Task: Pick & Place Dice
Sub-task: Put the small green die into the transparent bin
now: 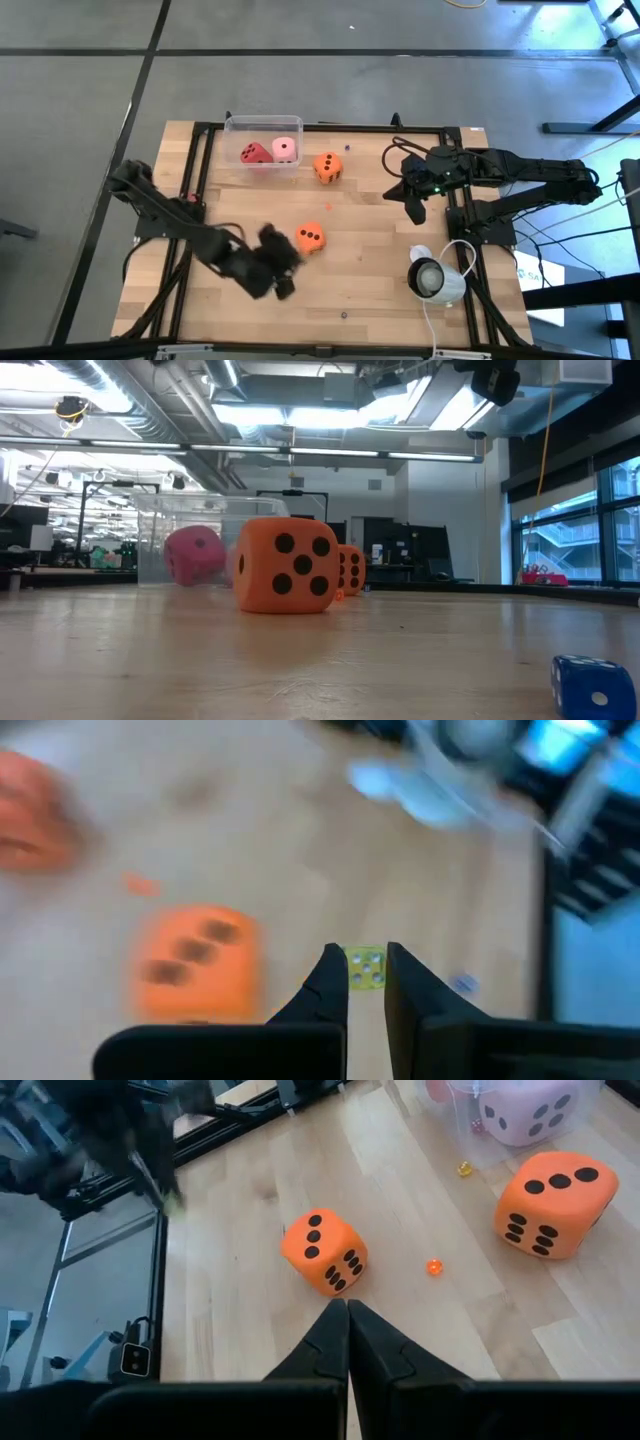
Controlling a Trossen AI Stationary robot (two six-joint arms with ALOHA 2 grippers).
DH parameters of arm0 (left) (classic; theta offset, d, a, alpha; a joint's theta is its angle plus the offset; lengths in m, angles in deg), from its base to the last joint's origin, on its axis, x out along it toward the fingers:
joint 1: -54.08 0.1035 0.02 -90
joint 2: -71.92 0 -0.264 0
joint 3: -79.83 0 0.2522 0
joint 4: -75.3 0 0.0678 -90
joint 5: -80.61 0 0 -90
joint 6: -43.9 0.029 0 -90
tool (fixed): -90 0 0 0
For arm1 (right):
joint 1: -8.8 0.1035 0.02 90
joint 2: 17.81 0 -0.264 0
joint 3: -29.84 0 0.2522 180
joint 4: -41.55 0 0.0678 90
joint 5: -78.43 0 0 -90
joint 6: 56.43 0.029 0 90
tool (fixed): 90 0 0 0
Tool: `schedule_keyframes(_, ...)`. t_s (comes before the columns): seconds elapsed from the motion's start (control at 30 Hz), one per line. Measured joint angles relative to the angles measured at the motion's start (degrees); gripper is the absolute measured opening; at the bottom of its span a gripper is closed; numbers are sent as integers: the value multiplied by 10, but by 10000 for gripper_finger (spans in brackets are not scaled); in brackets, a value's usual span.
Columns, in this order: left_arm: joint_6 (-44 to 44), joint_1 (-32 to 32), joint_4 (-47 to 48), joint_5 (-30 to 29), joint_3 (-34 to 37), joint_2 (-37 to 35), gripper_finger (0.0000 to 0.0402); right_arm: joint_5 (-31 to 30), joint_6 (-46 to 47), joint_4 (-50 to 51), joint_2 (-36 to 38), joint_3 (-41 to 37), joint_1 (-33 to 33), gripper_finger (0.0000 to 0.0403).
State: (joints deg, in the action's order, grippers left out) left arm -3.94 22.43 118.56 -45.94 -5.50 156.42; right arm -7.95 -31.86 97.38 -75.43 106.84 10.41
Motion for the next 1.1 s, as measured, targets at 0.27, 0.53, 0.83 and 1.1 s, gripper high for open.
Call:
schedule_keyframes(0.27, -85, 85, 196, -153, 0, -144, 10, -28, 18, -3, 0, 0, 0, 0)
schedule_keyframes(0.53, 17, 334, 269, -23, 0, -215, 10, -28, 33, -9, 0, 0, 0, 0)
schedule_keyframes(0.83, 190, 590, 255, 200, 0, -174, 10, -26, 35, -16, 0, 0, 0, 0)
schedule_keyframes(1.1, 277, 712, 220, 332, 0, -71, 10, -12, 48, -16, -1, 0, 0, 0)
